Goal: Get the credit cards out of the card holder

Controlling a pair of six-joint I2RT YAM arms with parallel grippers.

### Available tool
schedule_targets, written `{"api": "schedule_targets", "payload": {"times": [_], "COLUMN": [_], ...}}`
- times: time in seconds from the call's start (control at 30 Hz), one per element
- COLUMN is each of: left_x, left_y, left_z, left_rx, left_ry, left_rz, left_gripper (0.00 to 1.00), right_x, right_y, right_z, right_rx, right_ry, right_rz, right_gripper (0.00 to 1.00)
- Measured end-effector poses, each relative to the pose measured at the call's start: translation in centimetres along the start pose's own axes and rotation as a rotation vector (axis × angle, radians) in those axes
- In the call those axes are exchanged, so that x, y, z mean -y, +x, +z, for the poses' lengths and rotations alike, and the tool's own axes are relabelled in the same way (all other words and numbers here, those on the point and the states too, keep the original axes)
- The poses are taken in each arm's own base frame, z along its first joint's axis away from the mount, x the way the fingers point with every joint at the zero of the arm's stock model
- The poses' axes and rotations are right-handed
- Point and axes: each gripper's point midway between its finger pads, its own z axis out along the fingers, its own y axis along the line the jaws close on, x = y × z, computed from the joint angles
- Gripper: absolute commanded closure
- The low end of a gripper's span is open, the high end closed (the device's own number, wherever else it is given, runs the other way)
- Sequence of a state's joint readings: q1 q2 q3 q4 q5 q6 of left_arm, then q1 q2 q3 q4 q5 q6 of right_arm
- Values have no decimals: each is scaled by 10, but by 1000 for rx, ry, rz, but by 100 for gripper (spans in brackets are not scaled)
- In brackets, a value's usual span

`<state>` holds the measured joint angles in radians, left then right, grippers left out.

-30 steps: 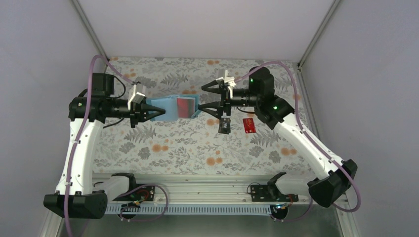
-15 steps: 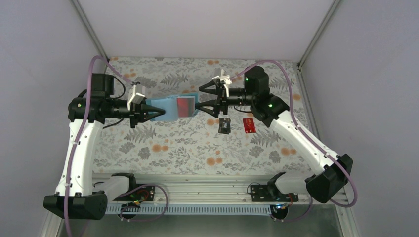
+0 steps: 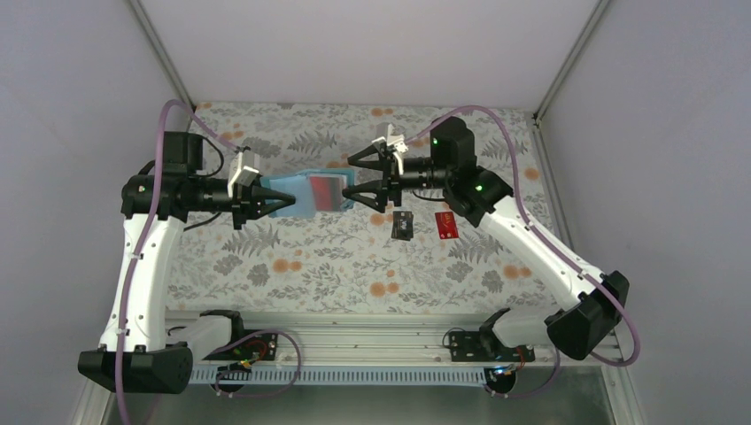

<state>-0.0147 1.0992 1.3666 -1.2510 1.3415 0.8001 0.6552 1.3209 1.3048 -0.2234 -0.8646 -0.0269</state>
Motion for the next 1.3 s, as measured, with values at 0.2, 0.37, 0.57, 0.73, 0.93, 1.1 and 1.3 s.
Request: {"api": "schedule_targets", "payload": {"times": [0.2, 0.37, 0.57, 0.73, 0.93, 1.1, 1.3], "left_x": [-1, -1, -3, -13, -30, -41, -53], "left_y": [1, 1, 2, 6, 11, 13, 16], "left_z": [0, -1, -1, 1, 2, 1, -3], "left_rx": [-3, -2, -3, -17, -38, -51, -73], "left_ry": [-5, -6, -11, -38, -97, -142, -209], "left_rz": [0, 0, -4, -28, -69, -84, -89], "left_gripper": [98, 98, 98, 98, 97, 98, 97], "right_x": [-1, -1, -13, -42, -46, -34, 6], "right_y": [0, -2, -3, -4, -3, -4, -4], "right_z": [6, 9, 17, 26, 29, 38, 55], "right_rx": [-3, 7, 1, -3, -7, -14, -33], "right_ry": [-12, -27, -108, -221, -224, -130, 82], "right_rz": [0, -4, -1, -33, -29, 9, 113], "right_gripper": [24, 50, 59, 65, 72, 79, 94]}}
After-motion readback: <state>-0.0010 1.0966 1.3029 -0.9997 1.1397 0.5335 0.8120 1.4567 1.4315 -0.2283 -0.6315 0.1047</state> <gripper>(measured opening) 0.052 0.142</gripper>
